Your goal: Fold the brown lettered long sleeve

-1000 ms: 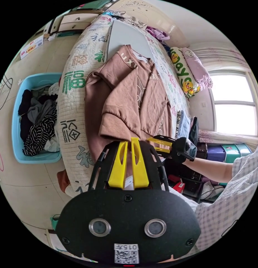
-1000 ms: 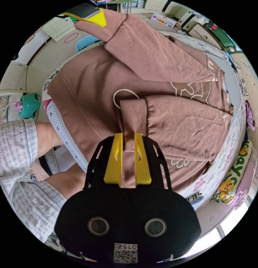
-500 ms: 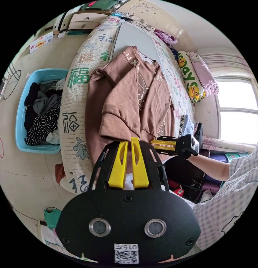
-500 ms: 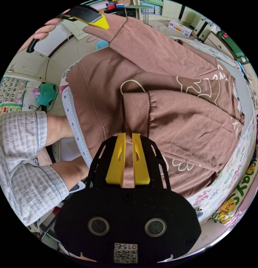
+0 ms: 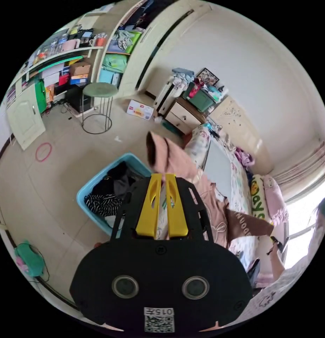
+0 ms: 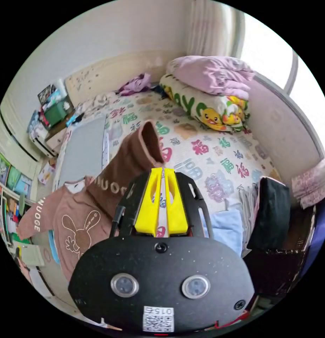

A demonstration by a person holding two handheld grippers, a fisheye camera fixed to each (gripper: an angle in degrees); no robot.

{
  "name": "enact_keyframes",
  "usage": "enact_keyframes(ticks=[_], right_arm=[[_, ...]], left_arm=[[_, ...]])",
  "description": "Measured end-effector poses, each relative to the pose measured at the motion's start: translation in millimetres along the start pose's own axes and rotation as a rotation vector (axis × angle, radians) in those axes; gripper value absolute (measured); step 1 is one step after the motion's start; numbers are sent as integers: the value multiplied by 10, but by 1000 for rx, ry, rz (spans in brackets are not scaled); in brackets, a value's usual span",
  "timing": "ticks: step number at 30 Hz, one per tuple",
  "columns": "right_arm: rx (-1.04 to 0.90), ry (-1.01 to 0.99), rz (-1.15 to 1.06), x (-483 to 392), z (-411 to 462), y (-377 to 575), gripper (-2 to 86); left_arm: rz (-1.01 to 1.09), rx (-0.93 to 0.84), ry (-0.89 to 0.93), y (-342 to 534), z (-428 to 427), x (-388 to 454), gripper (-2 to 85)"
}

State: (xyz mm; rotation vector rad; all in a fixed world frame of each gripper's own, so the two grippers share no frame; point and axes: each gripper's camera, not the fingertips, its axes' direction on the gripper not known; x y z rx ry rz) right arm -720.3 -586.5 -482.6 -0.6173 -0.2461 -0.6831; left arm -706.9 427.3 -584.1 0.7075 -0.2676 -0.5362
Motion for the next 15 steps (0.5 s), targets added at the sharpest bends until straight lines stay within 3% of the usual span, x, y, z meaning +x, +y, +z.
enact_keyframes(ticks=[2,6,8,15], right_arm=[[-172,-114,-67,147,388,775,60],[-569,-220,-134,-130,1479,2409,82],[-758,-305,-107,-344,2109,3361,101],[-1000,-333,-84,-881,3159,4760,124]], left_arm=[[21,-188,-18,406,293,-53,23],[-87,-603,137,1366,1273,-188,81],[-106,-682,145,1624,1550,-178,92],[35,-826,134,1810,1875,12,40]])
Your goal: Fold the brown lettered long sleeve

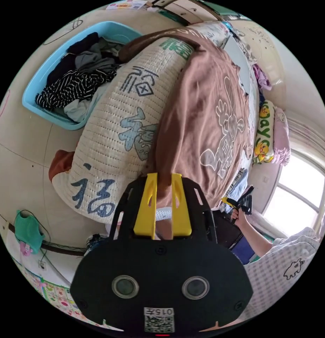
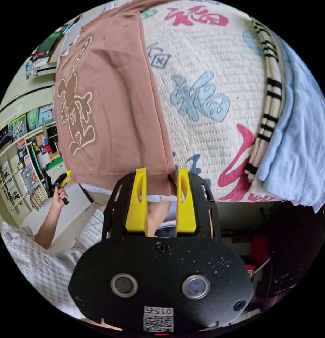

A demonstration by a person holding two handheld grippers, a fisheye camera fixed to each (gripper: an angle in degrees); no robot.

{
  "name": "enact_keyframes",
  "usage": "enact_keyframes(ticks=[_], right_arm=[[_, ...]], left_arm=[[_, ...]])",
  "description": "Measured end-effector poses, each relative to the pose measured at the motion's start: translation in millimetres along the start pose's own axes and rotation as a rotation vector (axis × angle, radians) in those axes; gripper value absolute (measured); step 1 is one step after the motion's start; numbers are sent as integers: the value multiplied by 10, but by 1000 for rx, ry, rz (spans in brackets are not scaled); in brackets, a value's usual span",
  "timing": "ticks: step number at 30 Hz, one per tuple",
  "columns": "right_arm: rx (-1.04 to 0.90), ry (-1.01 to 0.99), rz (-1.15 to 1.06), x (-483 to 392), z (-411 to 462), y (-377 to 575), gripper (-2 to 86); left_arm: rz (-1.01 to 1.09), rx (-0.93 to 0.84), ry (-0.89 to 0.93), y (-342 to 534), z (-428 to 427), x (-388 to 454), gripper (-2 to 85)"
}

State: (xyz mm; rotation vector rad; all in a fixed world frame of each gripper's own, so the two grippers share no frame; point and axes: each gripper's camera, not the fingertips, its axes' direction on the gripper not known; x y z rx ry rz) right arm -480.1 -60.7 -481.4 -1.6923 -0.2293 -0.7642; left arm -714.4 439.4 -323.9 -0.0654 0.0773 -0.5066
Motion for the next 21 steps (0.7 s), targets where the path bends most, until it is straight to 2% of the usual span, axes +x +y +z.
enact_keyframes(ticks=[3,5,12,16,18,21], right_arm=[[10,31,-13,-208,290,-137,91],[-39,92,-62,-413,424,-276,39],[-88,171,-86,-984,748,-625,29],[-89,189,-56,-1469,1089,-876,49],[-84,150,-40,-1645,1149,-934,60],[-63,71,-26,-1913,1197,-1001,43]], left_arm=[[43,-26,-28,-14,-55,90,8],[72,-33,-58,-3,-106,180,1],[171,-74,-275,38,55,602,0],[121,-46,-194,54,201,616,20],[84,-14,-84,116,150,600,41],[78,-19,-64,190,154,646,37]])
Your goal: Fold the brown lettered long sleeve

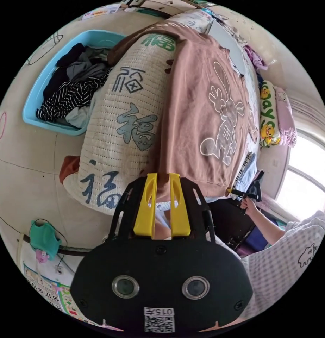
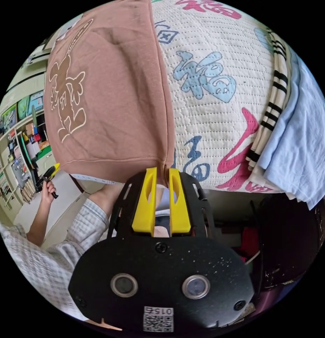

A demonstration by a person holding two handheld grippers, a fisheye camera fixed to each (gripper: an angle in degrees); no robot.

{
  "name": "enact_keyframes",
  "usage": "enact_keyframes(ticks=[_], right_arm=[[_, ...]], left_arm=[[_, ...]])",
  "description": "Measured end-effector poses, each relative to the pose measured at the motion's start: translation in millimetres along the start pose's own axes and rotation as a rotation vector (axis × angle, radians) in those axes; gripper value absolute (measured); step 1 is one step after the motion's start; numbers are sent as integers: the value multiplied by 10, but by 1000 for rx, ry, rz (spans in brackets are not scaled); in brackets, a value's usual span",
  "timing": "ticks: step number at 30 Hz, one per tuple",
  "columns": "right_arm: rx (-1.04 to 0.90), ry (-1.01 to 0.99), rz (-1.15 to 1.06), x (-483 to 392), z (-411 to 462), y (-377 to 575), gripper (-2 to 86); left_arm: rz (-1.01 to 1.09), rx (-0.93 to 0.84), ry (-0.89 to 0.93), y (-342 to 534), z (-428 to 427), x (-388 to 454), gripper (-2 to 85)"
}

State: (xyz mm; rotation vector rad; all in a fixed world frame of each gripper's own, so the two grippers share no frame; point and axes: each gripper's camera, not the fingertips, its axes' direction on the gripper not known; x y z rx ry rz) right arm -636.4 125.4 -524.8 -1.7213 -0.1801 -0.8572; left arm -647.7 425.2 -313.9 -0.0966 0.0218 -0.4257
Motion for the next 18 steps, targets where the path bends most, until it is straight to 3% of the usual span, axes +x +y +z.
enact_keyframes(ticks=[10,18], right_arm=[[-9,278,-7,-1611,677,-566,18],[86,273,95,-2518,1036,-727,28]], left_arm=[[72,-65,-263,-53,274,693,-5],[128,-73,-459,-50,613,1438,-4]])
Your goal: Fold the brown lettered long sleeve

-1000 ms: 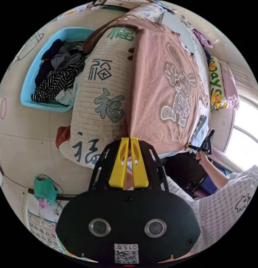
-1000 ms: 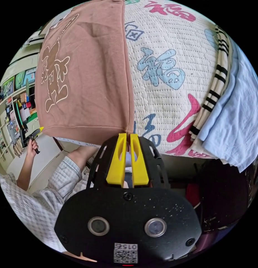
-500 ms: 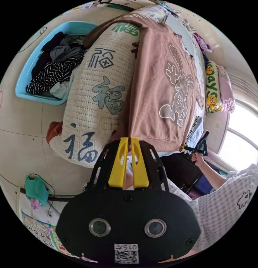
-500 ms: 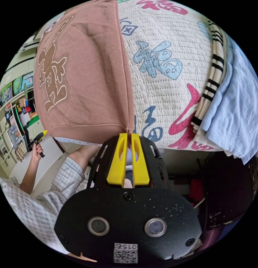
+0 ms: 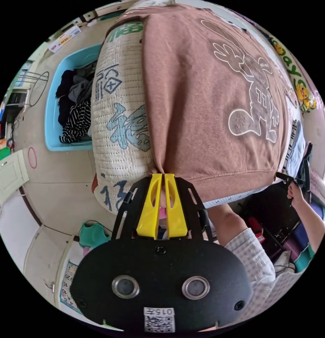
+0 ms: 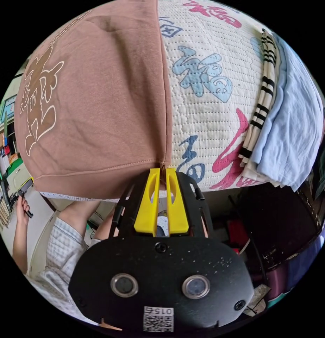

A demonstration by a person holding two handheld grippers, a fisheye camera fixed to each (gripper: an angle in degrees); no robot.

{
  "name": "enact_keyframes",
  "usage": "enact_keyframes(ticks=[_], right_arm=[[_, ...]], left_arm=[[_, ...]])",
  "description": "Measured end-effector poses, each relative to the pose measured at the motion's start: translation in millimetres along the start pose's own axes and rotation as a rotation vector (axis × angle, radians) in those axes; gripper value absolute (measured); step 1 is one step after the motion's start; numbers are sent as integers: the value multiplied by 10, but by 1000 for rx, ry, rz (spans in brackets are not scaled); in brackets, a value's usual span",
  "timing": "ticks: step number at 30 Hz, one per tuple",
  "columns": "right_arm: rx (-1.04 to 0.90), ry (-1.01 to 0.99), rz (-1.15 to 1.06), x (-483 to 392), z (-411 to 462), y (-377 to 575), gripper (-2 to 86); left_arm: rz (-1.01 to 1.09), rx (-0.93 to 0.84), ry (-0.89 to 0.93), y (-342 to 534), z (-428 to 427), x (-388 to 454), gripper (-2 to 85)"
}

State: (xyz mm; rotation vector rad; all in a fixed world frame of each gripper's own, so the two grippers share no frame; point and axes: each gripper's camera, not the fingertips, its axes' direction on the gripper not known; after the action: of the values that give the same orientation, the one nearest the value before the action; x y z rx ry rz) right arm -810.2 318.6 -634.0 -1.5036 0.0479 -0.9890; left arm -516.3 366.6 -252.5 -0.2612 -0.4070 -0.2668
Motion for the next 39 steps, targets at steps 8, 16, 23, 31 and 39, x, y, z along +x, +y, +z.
enact_keyframes(ticks=[8,16,23,31,39], right_arm=[[33,39,91,-964,231,-167,33],[67,115,131,-1684,636,-401,34],[49,58,19,-1835,1165,-727,31],[58,-115,-63,-1572,1956,-1064,35],[50,-252,-226,-1264,2635,-1447,51]], left_arm=[[-112,59,118,96,-92,253,-4],[-15,59,106,53,-218,714,-3],[-19,67,255,104,-841,790,-4],[120,185,231,-141,-1239,2182,2],[419,-52,189,-627,-539,4997,22]])
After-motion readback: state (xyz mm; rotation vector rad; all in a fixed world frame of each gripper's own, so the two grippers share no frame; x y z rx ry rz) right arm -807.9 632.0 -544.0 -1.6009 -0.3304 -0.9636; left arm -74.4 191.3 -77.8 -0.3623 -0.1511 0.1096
